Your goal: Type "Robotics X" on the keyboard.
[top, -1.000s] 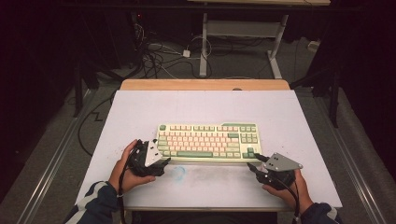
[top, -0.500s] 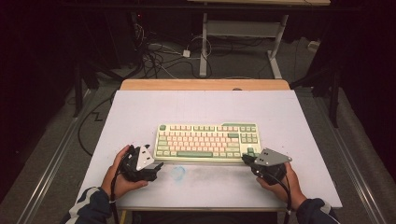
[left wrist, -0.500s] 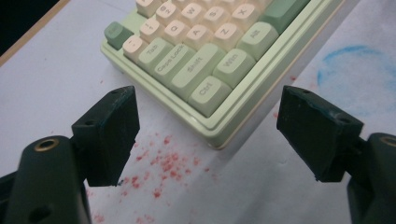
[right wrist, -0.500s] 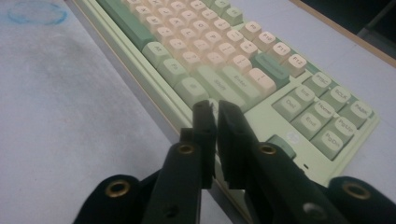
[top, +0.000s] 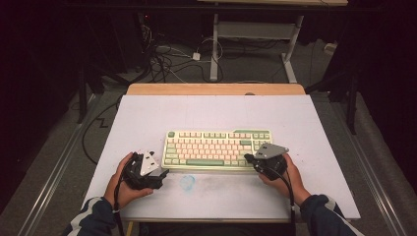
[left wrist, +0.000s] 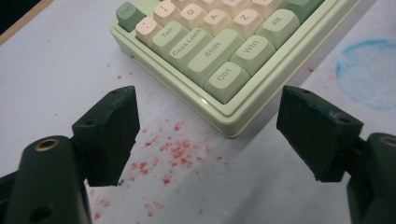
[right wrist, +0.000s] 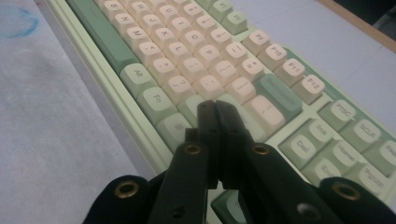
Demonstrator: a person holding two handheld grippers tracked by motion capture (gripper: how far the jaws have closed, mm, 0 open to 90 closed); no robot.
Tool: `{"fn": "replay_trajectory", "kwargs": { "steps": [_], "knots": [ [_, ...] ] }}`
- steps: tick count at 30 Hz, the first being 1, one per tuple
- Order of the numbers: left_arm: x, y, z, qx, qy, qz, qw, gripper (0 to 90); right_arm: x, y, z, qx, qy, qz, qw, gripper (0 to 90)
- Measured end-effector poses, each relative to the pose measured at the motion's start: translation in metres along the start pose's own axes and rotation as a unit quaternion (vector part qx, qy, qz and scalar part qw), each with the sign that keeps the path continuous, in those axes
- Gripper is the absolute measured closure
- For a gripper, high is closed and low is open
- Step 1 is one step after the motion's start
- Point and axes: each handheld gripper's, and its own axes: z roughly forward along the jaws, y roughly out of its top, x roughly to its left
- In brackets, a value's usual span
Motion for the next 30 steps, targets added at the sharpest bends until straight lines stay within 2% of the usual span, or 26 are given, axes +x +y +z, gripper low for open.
{"fn": "replay_trajectory", "kwargs": {
  "steps": [7, 16, 20, 22, 26, 30],
  "knots": [
    [0.000, 0.000, 0.001, 0.001, 0.000, 0.001, 1.0000, 19.9, 0.001, 0.007, 0.010, 0.008, -0.002, -0.008, 0.9999, 90.0],
    [-0.001, 0.000, 0.002, 0.006, 0.001, 0.003, 1.0000, 21.3, -0.005, 0.006, 0.012, 0.018, -0.009, 0.003, 0.9998, 90.0],
    [-0.001, 0.003, 0.000, 0.010, -0.005, -0.002, 0.9999, 32.3, -0.007, 0.003, 0.013, 0.026, -0.010, 0.005, 0.9996, 90.0],
    [0.000, 0.004, -0.001, 0.012, -0.002, -0.002, 0.9999, 39.3, -0.008, 0.002, 0.012, 0.022, -0.008, 0.007, 0.9997, 90.0],
    [0.001, 0.006, -0.004, 0.021, -0.012, -0.003, 0.9997, 52.6, -0.007, 0.001, 0.012, 0.020, -0.009, 0.006, 0.9997, 90.0],
    [0.002, 0.009, -0.004, 0.029, -0.010, -0.001, 0.9995, 70.7, -0.006, 0.000, 0.012, 0.019, -0.012, 0.006, 0.9997, 90.0]
  ]
}}
